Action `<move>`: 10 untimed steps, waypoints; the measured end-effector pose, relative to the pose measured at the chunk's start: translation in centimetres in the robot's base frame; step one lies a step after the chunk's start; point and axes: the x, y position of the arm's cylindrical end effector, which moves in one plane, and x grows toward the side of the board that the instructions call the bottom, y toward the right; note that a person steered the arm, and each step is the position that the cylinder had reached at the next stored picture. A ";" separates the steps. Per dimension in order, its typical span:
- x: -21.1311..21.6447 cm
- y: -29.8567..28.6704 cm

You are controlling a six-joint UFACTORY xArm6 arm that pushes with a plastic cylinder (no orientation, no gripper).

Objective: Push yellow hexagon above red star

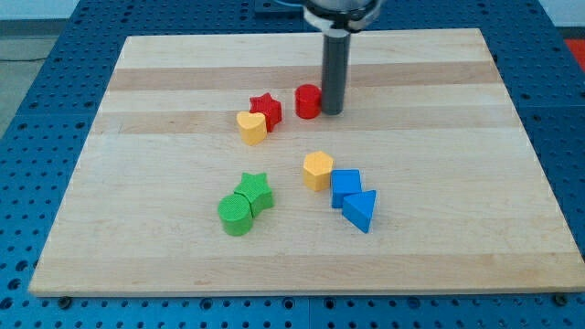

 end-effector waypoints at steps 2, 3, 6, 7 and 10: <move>0.8 1.4; 3.8 7.9; 12.4 -0.1; 13.1 -1.7; 10.3 -4.3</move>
